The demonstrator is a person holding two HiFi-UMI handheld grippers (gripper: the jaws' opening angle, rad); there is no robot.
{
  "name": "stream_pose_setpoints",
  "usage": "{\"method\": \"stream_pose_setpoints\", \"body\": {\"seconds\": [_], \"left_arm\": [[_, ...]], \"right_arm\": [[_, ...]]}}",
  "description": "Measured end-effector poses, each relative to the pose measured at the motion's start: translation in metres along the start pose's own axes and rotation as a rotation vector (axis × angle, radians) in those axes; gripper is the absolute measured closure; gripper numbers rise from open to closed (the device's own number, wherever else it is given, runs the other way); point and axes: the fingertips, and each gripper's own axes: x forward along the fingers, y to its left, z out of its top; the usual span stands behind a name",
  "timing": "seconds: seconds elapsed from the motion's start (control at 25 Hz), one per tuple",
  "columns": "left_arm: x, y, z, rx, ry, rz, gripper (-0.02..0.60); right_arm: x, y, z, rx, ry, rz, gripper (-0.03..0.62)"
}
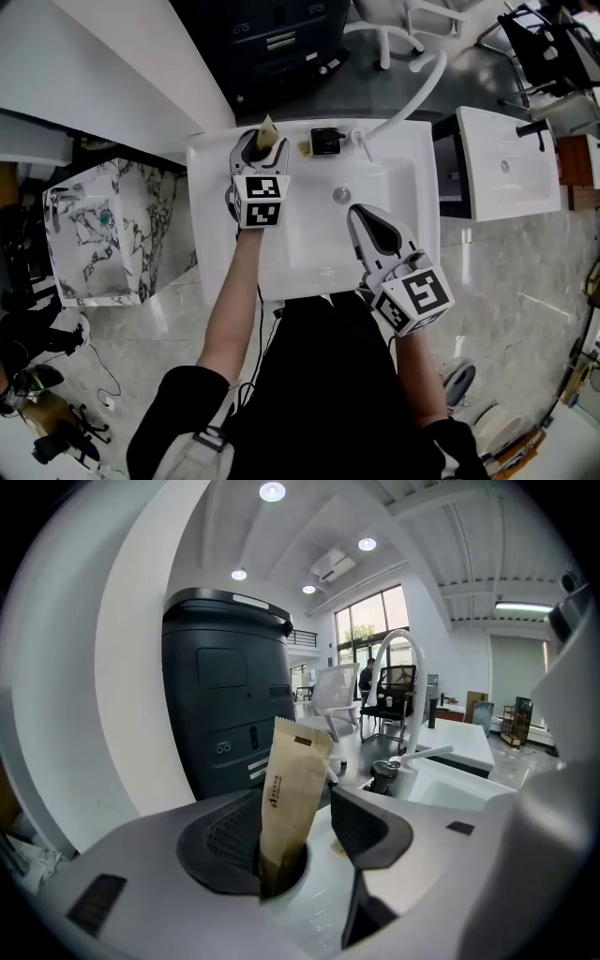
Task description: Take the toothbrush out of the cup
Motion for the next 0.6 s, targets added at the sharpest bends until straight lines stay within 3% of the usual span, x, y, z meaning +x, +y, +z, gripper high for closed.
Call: {"method": "stream_pose_setpoints", "body": {"seconds": [0.48, 0.6], "left_arm": [[-0.0021, 0.0049, 0.0005, 0.002, -0.002, -0.013, 0.395], [-0.0062, 0.0063, 0.0011, -0.001, -0.006, -0.011, 0.438]], "right_arm": [[-0.0028, 0.0006, 0.0025, 0.008, -0.009, -0.013, 0.562], [-0.0021, 0.0036, 0.0025, 0.009, -0.012, -0.006, 0.562]]}}
